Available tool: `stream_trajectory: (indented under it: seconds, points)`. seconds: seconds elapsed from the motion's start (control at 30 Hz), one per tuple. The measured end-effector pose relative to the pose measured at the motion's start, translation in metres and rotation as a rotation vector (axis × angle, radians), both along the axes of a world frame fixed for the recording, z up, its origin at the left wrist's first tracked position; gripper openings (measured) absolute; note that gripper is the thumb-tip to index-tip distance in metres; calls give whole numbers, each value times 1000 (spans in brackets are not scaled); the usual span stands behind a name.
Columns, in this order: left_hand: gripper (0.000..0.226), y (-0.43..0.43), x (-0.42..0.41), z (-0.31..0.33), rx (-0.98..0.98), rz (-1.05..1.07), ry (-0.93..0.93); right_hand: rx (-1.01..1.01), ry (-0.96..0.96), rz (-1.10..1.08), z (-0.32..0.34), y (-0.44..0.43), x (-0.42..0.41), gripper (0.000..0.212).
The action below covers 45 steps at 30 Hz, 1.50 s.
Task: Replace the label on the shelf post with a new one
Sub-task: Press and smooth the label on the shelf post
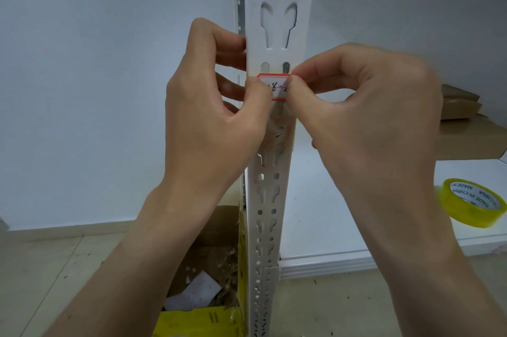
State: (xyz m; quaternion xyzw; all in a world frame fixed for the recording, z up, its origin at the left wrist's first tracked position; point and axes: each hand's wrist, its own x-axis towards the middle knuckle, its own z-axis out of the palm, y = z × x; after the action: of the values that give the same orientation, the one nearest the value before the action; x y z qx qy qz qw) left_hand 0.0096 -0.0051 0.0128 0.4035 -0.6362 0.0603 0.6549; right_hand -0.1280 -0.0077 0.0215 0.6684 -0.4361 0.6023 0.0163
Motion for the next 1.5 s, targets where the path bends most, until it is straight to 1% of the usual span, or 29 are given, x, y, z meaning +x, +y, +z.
stream_trajectory:
  seconds: [0.17, 0.43, 0.57, 0.77, 0.93, 1.17, 1.5]
  points:
    - [27, 0, -1, 0, -4, -5, 9, 12, 20, -33, 1, 0, 2, 7]
    - [23, -2, 0, -2, -2, 3, 9, -6, 22, -23, 1, -2, 2, 8]
    - [22, -1, 0, -2, 1, 0, 14, 5, 63, -3, -2, -2, 4, 7]
    - [24, 0, 0, -2, 8, 11, -3, -27, -27, 57, -2, -1, -3, 7]
    - [25, 0, 0, -1, -3, 21, -20, -47, -9, 44, -3, -1, -2, 4]
    - [26, 0, 0, -1, -16, 25, -34, -7, 30, -11, 1, 0, 0, 9]
    - [25, 0, 0, -1, -20, 26, -24, 19, 28, -12, 2, -3, 2, 7]
